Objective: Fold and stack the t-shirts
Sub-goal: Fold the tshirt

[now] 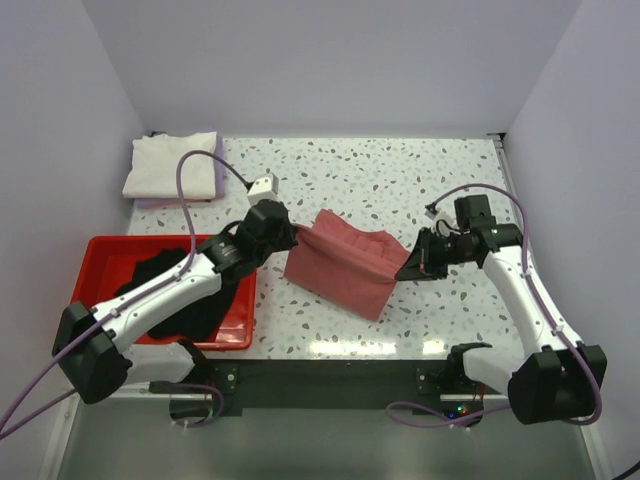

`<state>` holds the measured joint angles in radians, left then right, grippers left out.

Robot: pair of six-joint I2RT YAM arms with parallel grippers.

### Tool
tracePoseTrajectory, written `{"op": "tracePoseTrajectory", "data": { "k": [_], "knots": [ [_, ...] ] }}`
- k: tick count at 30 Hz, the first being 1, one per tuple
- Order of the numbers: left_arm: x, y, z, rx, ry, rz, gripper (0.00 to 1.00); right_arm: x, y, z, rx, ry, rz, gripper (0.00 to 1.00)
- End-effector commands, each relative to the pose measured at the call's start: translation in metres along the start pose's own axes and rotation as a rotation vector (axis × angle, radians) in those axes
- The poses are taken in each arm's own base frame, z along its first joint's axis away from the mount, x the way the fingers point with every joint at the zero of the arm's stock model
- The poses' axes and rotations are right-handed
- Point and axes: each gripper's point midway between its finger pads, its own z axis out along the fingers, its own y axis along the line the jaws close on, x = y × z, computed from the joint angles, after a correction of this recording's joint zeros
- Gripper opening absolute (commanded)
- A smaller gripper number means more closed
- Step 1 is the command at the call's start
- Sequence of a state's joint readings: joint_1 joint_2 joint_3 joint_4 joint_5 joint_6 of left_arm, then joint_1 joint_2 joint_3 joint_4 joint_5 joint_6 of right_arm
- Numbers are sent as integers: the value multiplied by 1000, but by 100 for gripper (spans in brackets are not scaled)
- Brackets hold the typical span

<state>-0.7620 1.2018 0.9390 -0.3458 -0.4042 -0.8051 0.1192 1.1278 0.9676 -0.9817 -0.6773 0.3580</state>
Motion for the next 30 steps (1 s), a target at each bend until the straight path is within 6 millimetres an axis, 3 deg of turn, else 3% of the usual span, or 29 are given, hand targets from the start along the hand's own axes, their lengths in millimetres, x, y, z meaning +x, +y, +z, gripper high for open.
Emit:
{"op": "tracePoseTrajectory", "data": {
  "k": [1, 16, 30],
  "knots": [
    [-40, -21, 9, 37, -103, 7, 0, -9, -4, 5, -17, -15, 7, 0],
    [-46, -29, 88, 10, -38, 55, 0, -69, -42, 16, 72, -175, 96, 0],
    [-22, -24, 163, -34, 71, 137, 0, -97, -90, 46, 148, -190, 198, 0]
  ]
}}
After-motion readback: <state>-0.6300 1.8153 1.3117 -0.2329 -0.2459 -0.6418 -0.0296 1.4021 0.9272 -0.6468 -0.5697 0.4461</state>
